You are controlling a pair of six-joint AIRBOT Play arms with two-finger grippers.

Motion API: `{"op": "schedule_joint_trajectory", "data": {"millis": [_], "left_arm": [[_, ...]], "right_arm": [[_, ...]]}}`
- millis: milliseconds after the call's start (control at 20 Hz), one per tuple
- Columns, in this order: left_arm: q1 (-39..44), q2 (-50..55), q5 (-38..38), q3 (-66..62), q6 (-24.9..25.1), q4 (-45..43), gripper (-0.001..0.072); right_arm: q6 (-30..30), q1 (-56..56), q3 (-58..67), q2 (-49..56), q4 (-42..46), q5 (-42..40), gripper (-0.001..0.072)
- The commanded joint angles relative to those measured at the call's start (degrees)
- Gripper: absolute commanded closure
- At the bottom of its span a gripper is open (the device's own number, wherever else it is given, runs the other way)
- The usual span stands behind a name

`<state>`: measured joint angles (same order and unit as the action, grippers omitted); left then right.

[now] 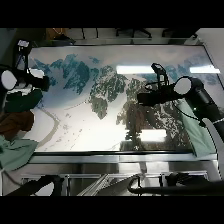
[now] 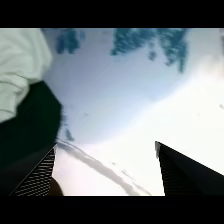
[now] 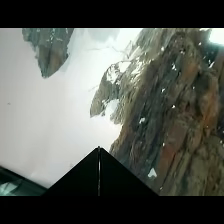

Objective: Fold the shirts.

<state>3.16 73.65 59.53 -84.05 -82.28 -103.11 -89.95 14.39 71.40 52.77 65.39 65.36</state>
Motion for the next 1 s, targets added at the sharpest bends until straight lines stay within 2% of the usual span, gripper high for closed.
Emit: {"op": "schedule_joint_trajectory", "data": {"millis": [0, 150, 350, 500, 650, 700, 750, 800, 950], "left_arm": [[-6.64, 15.72, -12.37, -8.33, -1.20, -9.79, -0.0001], [-11.72, 32.13, -14.14, -18.97, 1.70, -9.86, -0.0001], [-16.04, 47.17, -18.27, -28.79, 1.84, -9.29, -0.0001], [-17.49, 54.12, -21.57, -33.88, -0.09, -9.14, 0.0000], [-17.84, 56.52, -28.02, -32.04, -0.35, -7.76, 0.0002], [-17.84, 56.94, -28.55, -31.45, -0.35, -7.74, 0.0164], [-17.64, 57.09, -27.89, -31.52, -0.35, -7.76, 0.0534], [-17.27, 56.92, -26.43, -32.30, -0.35, -7.78, 0.0683], [-15.76, 52.96, -24.98, -34.51, -1.42, -7.65, 0.0685]], "right_arm": [[0.00, 0.02, -0.02, 0.11, -0.02, 0.00, 0.0692], [-0.02, 0.02, -0.02, 0.11, -0.02, -0.02, 0.0692], [-0.02, 0.02, -0.02, 0.15, -0.02, 0.00, 0.0691], [-0.02, 0.02, -0.02, 0.15, -0.33, 0.00, 0.0691], [-0.02, 0.02, -0.02, 0.15, -1.14, 0.00, 0.0692], [-0.02, 0.02, -0.02, 0.15, -1.25, 0.00, 0.0692], [0.00, 0.02, -0.02, 0.15, -1.66, 0.02, 0.0692], [0.00, 0.02, -0.02, 0.15, -1.64, 0.02, 0.0691], [0.00, 0.02, -0.02, 0.15, -1.55, 0.02, 0.0692]]}}
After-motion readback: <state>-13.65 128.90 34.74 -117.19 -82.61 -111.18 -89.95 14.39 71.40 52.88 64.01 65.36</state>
